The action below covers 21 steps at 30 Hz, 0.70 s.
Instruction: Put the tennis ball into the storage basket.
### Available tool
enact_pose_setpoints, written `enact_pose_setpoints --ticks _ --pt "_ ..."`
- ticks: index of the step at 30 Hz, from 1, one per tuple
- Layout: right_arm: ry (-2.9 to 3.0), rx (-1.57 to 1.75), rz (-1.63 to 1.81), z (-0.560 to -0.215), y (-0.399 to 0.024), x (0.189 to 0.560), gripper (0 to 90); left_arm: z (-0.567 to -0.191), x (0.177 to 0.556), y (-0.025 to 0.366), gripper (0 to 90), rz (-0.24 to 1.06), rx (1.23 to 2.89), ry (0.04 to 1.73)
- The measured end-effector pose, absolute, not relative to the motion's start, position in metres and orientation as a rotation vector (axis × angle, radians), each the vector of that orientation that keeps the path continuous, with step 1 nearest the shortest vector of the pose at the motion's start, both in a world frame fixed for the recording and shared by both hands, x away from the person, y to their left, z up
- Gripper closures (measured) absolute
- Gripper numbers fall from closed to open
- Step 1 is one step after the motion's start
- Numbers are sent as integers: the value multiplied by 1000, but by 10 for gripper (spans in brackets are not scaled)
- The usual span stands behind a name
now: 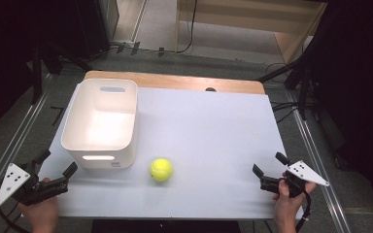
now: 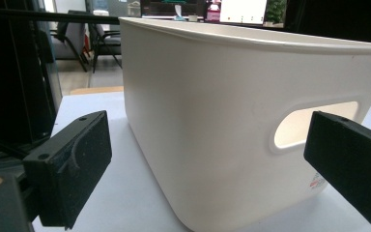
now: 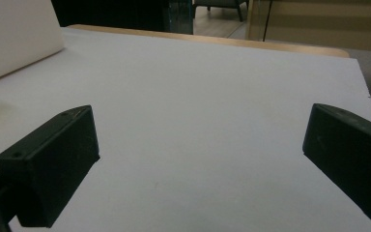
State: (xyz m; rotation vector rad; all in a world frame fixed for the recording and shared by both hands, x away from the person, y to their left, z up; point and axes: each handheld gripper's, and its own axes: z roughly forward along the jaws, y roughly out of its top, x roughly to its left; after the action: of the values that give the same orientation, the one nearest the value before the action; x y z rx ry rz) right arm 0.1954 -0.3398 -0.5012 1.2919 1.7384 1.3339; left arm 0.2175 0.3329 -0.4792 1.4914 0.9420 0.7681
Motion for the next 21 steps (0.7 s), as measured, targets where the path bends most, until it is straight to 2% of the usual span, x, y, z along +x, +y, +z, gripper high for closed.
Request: enact_pose_setpoints --ticks 21 --pt "1922 1203 1299 -483 -323 210 0 -481 218 329 28 778 1519 940"
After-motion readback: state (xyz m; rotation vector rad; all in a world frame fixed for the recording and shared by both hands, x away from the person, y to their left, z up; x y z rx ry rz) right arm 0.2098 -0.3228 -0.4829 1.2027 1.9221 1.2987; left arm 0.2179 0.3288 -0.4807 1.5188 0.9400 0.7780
